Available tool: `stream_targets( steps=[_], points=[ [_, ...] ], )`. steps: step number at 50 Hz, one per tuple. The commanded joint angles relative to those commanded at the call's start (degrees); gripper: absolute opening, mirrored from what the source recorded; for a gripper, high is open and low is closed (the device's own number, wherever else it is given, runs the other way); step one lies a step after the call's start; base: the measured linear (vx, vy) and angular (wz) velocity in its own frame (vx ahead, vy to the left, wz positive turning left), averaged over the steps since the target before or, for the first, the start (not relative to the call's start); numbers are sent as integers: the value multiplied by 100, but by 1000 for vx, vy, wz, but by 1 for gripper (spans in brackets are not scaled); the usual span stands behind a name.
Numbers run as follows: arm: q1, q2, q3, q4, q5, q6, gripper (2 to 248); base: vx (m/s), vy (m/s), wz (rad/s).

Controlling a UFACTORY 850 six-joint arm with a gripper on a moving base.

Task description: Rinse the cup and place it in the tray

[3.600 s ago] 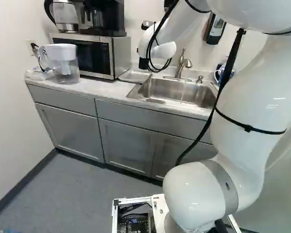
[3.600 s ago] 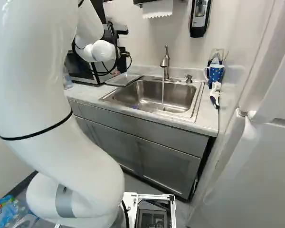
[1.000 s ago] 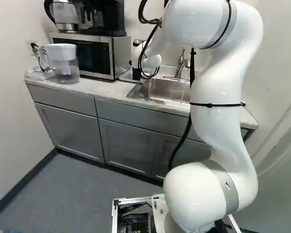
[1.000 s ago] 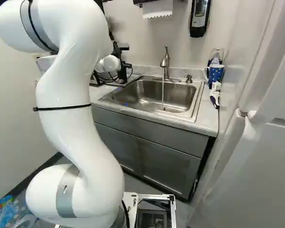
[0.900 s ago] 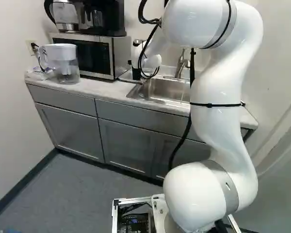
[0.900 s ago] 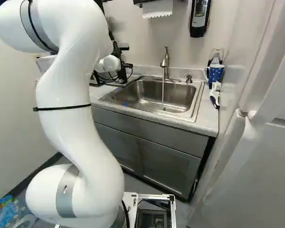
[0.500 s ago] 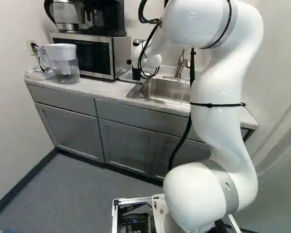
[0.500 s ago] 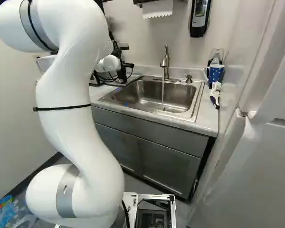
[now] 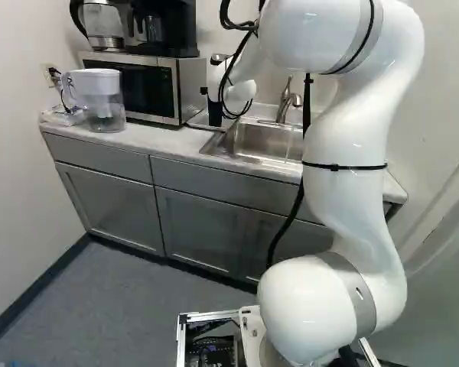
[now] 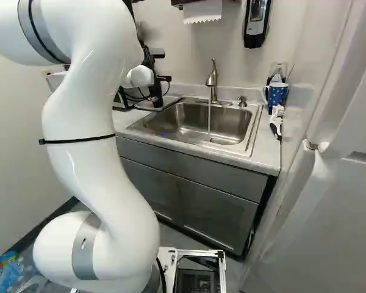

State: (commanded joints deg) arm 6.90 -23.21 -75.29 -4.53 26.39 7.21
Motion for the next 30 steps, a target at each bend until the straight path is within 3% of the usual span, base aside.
stream_targets(
  steps=[30],
  points=[
    [0, 172, -157, 0, 0, 0, 247, 0, 0, 0]
  ],
)
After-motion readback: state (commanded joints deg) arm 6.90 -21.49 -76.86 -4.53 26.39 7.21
